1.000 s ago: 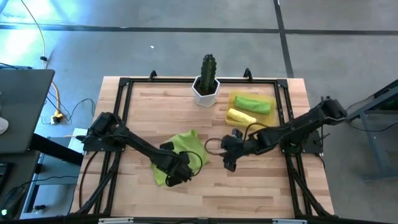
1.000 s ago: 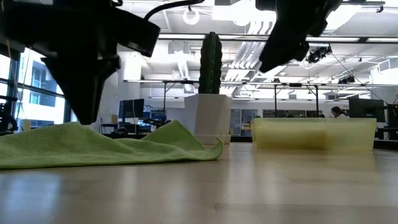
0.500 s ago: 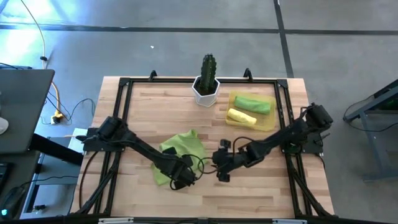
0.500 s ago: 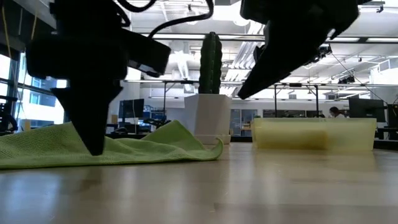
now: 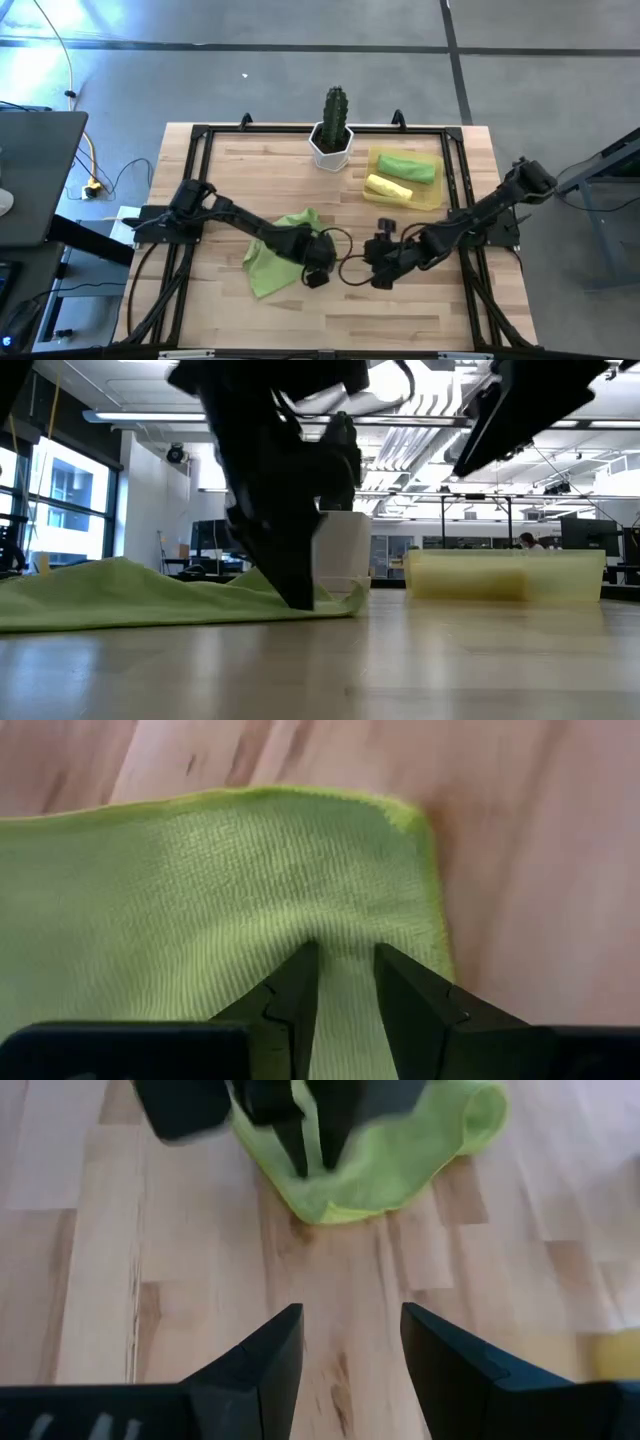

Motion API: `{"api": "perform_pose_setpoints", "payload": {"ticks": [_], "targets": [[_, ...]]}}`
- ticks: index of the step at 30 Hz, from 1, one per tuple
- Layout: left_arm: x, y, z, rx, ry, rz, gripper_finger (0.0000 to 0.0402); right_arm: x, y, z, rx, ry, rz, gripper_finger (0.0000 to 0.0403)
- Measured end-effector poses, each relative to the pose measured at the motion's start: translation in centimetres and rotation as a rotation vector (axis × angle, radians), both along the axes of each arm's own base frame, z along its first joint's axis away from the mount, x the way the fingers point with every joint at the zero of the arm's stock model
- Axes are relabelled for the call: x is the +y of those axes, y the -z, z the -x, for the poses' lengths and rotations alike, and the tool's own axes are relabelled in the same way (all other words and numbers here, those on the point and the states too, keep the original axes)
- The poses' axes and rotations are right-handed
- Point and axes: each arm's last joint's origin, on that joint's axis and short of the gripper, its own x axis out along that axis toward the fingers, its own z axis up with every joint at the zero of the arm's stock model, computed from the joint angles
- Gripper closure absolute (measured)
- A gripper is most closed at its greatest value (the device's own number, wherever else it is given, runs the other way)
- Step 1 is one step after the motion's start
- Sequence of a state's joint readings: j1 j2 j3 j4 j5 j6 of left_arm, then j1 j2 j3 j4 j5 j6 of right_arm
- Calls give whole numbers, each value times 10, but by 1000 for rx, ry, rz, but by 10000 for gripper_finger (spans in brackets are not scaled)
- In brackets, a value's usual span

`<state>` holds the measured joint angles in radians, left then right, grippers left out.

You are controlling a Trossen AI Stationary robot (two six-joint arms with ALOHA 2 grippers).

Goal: Roll microfiber towels into tight, uniform cylinder then place into a basket
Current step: Roll the light green towel

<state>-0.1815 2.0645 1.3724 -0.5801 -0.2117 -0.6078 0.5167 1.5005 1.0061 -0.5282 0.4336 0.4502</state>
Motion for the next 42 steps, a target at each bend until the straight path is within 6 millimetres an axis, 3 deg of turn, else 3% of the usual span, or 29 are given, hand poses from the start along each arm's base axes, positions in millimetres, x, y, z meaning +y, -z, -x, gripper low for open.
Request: {"api": "perform_pose_setpoints", "payload": {"ticks": [8,14,18,21,25,30,32,37,42], "targets": [[26,18,-23,-109,42,6,310,0,-23,18,-65,9,-11,242],[31,17,-40,-264,157,-27,310,-2,-26,20,-62,-9,17,242],[25,8,-46,-267,289,-7,310,-4,-24,22,-25,-85,93,242],[13,-17,-44,-253,343,18,310,-4,-24,23,-5,-150,151,242],[-16,-58,-30,-230,415,23,310,-5,-22,21,26,-256,226,242],[-61,-77,9,-70,521,54,310,-5,-5,11,112,-445,276,242],[-76,-77,27,35,566,47,310,-5,8,4,136,-507,294,242],[-105,-66,50,134,755,-67,309,-12,36,-6,277,-599,365,242],[-109,-44,58,203,872,-107,302,-18,52,-16,326,-635,403,242]]}}
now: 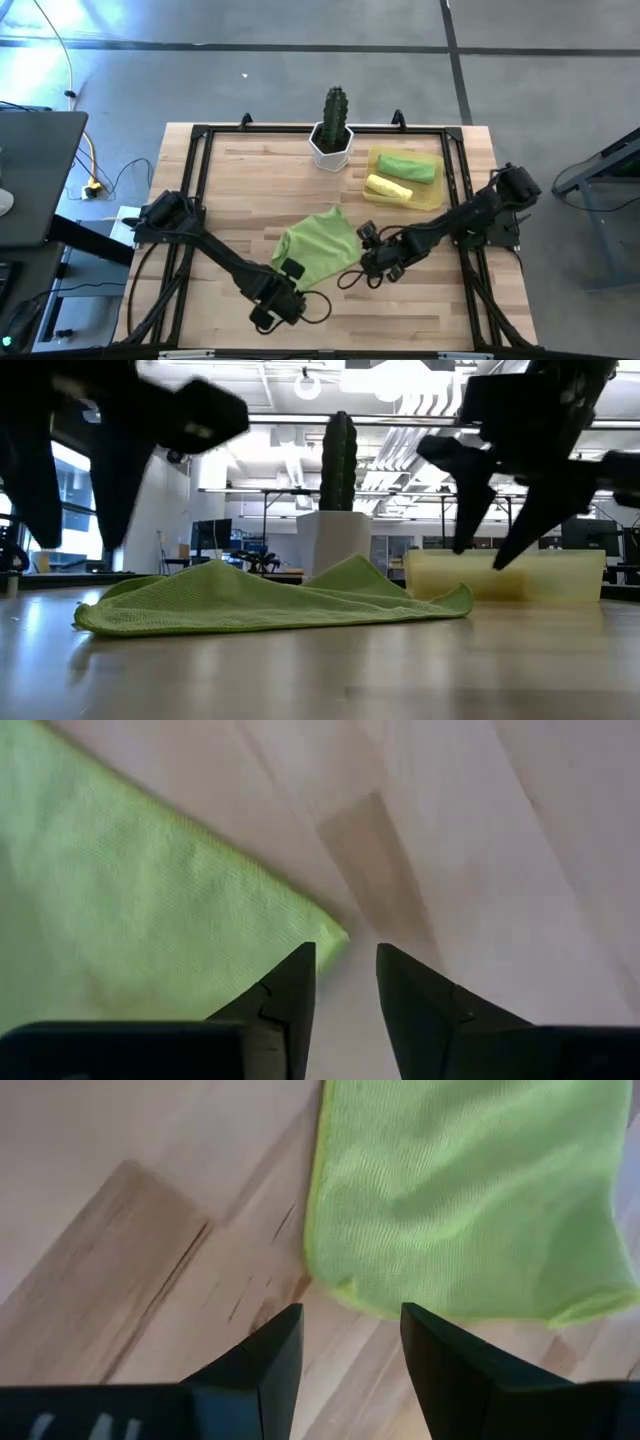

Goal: Roll microfiber towels into tight, uniform cylinder then place into a basket
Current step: Roll the light green towel

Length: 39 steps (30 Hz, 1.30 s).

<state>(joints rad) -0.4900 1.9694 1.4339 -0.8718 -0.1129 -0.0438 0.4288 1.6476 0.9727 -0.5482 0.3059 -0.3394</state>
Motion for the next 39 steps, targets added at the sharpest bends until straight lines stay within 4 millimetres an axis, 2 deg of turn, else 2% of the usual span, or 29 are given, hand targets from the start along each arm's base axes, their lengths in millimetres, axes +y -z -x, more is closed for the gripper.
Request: {"api": "perform_pose_setpoints", "payload": {"ticks": [9,14,22,26,31,35,39], "targets": [[14,37,3,107,96,-80,298,-5,8,-8,10,-2,-26,242],[18,40,1,110,55,-94,310,-5,7,-10,-6,-7,-31,242],[17,40,1,106,34,-84,379,-7,8,-13,3,-110,-6,242],[17,41,-1,84,14,-91,398,-5,18,-19,20,-178,-43,242],[17,41,-1,71,2,-121,394,-6,35,-22,70,-251,41,244],[14,41,1,68,11,-129,399,-5,39,-23,83,-274,79,268],[12,41,3,64,18,-148,400,-6,39,-22,88,-277,80,319]]}}
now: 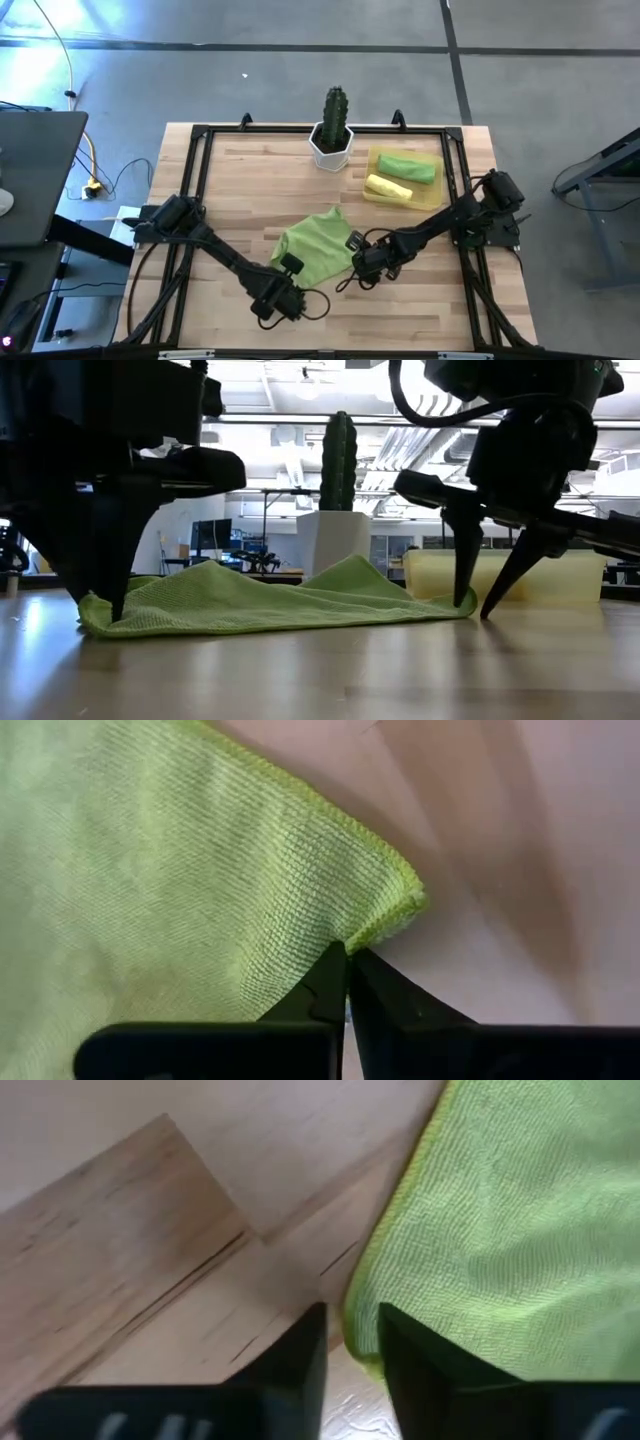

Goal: Roll microfiber towels into tight, uniform cylinder then place into a basket
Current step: Roll the light green towel

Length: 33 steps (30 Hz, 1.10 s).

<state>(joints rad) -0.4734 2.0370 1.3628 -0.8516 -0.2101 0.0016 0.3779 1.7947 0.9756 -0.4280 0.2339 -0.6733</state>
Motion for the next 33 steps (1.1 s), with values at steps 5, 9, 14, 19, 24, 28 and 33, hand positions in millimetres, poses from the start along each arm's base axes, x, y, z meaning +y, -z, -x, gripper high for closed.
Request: {"api": "perform_pose_setpoints", "payload": {"ticks": [5,9,14,19,24,28,33], "targets": [[-6,0,4,-22,-18,-45,400,0,1,0,-2,62,-21,392],[-12,-1,7,-53,-71,-56,401,-1,0,0,-31,209,-55,394],[-18,-16,10,-120,-151,-63,401,-3,-25,-1,-82,342,-97,400],[-18,-48,8,-254,-241,-20,401,-2,-64,0,-174,394,-175,402],[-12,-93,18,-441,-367,27,401,-3,-106,5,-303,447,-261,402],[-4,-134,34,-592,-457,84,401,-8,-138,15,-436,546,-285,402],[5,-173,56,-760,-494,83,401,-11,-169,30,-618,620,-238,402]]}}
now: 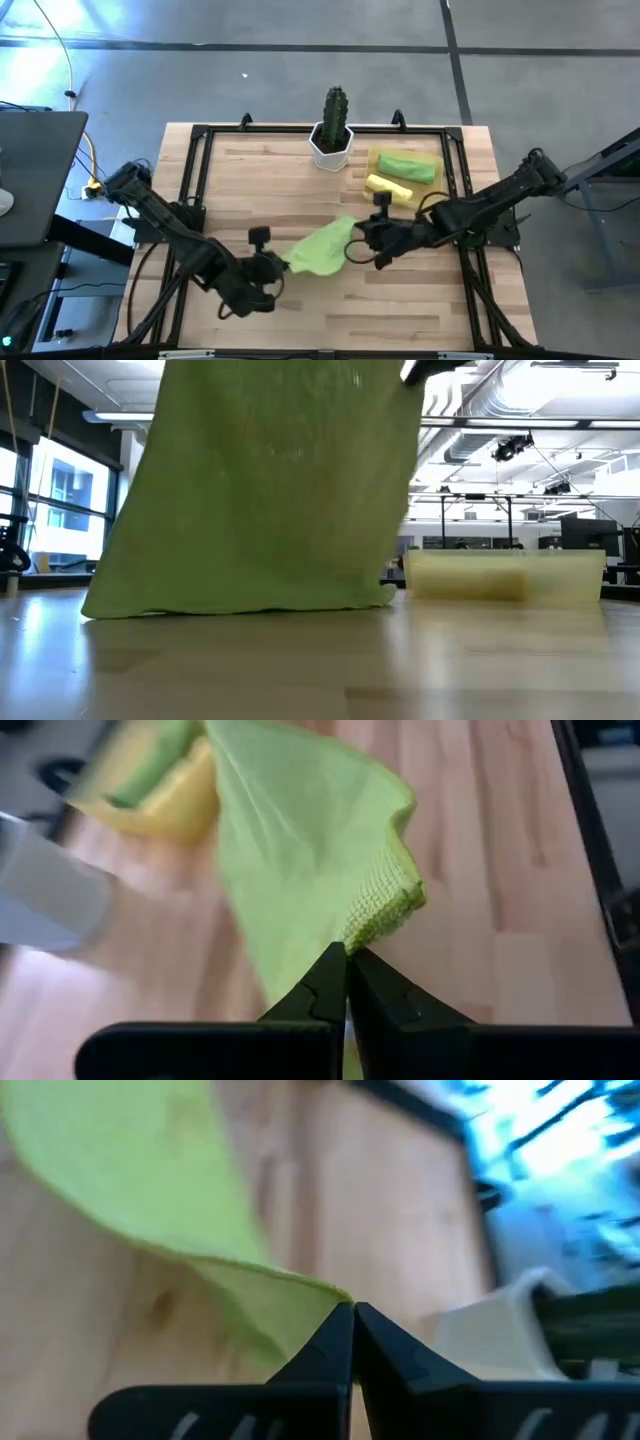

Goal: Roll microfiber towels into tight, uniform cylinder then place into a basket
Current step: Roll the light green towel

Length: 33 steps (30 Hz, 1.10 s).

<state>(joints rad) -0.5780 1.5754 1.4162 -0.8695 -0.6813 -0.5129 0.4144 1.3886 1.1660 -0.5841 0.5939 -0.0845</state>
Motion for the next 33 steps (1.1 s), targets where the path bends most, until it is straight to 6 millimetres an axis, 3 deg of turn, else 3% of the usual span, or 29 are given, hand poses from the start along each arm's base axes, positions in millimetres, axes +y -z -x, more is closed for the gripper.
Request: {"api": "perform_pose_setpoints", "payload": {"ticks": [8,16,23,28,30,33], "targets": [[24,-13,11,-65,-158,-266,401,-14,-12,-1,-132,295,355,403],[52,-15,3,-58,-284,-486,401,-35,-12,-11,-60,333,513,403],[73,-20,-1,-26,-336,-561,401,-52,-23,-21,-57,377,615,403],[74,-26,4,-88,-374,-473,401,-46,-28,-23,-128,376,584,403],[70,-24,5,-81,-335,-286,401,-37,-25,-20,-176,352,478,403],[57,-18,5,23,-195,51,401,-16,-13,-15,-129,100,231,403]]}}
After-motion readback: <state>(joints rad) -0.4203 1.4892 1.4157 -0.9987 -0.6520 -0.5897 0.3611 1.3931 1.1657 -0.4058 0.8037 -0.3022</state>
